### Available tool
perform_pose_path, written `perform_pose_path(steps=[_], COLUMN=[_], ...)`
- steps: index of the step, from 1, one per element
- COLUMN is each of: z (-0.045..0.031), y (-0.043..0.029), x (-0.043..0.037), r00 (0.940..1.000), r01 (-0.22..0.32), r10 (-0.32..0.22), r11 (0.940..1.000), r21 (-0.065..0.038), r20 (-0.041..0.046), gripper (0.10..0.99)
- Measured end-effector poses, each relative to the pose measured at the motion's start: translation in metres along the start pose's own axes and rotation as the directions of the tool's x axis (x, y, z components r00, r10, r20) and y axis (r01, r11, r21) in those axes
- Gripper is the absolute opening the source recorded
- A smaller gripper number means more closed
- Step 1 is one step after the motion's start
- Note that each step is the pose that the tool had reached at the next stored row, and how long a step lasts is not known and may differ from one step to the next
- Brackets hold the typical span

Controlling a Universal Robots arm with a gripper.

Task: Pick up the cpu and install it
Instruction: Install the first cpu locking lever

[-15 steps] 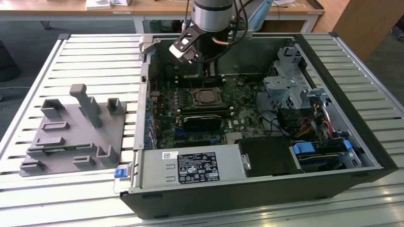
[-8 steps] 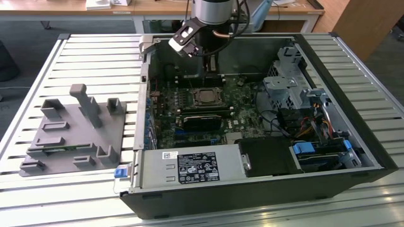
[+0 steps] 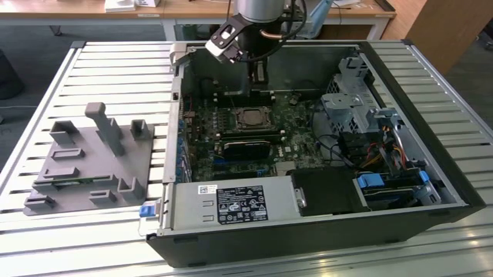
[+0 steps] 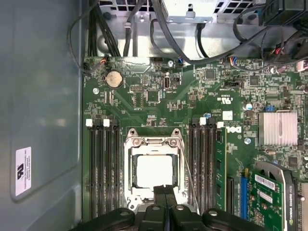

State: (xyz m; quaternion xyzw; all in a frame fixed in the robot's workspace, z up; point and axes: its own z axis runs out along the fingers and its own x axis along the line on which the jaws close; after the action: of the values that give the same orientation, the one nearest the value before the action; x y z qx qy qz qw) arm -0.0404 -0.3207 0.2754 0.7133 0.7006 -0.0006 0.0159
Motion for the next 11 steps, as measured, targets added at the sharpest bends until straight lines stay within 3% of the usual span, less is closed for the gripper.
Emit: perform_pose_path(steps=[5, 11], z=[0.0005, 0.0008], y=[-0.0001, 0.0000], x=[-0.0001, 0.0000], r00=[0.9970, 0.9862], r01=[0.078, 0.166], r10=[-0.078, -0.166], r11=[0.9970, 0.9861], r21=[-0.002, -0.004], r20=[0.0023, 0.0005], gripper=[0.106, 0.106])
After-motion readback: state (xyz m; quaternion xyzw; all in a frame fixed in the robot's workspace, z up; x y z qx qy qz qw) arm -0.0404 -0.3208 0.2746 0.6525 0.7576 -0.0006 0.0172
